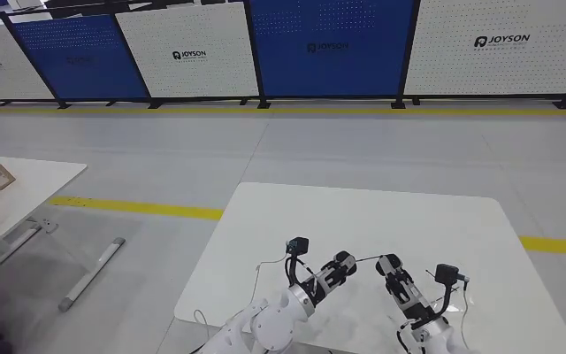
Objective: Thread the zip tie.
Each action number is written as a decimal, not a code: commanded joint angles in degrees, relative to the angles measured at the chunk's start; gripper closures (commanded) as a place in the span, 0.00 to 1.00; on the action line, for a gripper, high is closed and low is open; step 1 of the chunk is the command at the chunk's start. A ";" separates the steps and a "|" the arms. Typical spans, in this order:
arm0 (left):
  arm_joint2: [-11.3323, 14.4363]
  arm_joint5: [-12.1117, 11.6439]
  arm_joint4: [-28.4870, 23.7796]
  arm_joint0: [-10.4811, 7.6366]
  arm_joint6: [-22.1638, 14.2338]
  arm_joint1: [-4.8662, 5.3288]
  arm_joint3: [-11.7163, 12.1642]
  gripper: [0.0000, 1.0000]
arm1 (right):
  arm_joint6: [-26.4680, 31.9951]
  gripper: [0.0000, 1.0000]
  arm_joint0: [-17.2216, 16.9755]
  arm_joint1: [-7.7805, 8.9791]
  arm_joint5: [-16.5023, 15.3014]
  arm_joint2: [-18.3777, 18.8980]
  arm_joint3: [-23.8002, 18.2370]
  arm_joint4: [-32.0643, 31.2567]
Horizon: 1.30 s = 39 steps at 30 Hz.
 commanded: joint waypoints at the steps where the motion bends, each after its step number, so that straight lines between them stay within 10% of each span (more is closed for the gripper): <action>1: 0.00 -0.85 0.36 0.05 -0.17 0.04 -0.16 1.00 | 0.08 1.00 0.03 0.03 0.00 -0.02 -0.02 -0.18; 13: -0.19 -2.04 1.31 0.22 -0.65 0.14 -0.28 1.00 | 0.76 1.00 0.34 0.03 0.00 -0.40 0.29 -0.11; 18: -0.17 -1.69 0.87 0.01 -0.59 0.05 0.17 1.00 | 0.95 0.71 0.15 0.18 0.00 -0.12 0.15 1.08; 39: -0.73 -0.82 -0.60 0.22 0.78 -0.19 0.78 1.00 | 0.40 0.67 0.72 0.30 0.00 -1.14 1.73 -0.30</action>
